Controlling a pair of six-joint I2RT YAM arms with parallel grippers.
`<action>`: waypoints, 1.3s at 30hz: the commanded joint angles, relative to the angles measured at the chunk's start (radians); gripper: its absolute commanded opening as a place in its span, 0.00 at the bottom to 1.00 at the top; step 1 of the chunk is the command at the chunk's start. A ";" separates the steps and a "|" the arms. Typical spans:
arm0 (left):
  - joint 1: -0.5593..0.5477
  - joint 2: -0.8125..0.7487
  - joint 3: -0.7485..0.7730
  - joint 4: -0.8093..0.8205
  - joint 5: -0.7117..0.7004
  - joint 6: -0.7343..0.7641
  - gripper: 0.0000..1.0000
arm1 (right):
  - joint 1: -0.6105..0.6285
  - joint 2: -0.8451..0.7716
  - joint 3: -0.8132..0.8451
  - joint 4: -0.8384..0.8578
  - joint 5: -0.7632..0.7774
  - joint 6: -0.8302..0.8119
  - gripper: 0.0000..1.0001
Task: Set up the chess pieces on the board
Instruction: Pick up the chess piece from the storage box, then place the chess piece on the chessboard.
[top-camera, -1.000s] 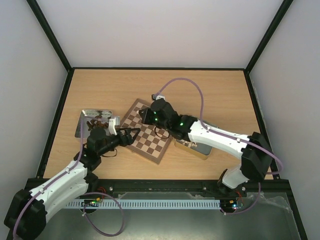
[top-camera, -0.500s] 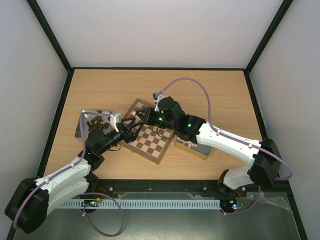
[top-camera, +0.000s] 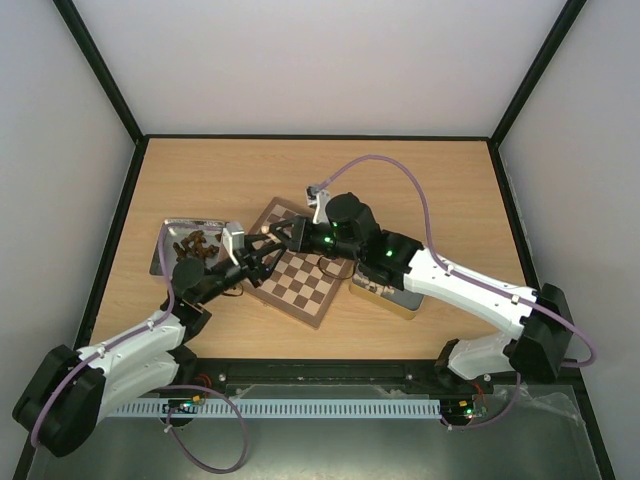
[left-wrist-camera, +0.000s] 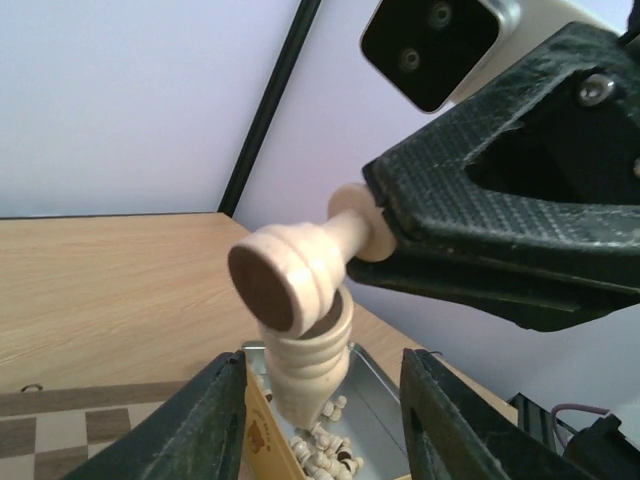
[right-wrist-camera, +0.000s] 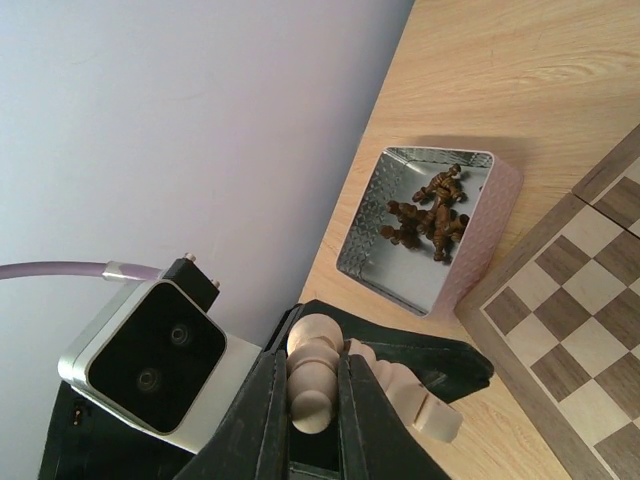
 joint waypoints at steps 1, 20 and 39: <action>-0.004 -0.001 0.007 0.116 0.035 0.022 0.43 | -0.003 -0.035 -0.012 0.026 -0.017 -0.013 0.02; -0.004 -0.112 0.059 -0.404 -0.194 0.009 0.02 | -0.001 0.021 0.045 -0.161 0.490 -0.237 0.02; 0.007 -0.326 0.391 -1.192 -0.837 -0.011 0.03 | 0.092 0.405 0.049 -0.327 0.471 -0.332 0.02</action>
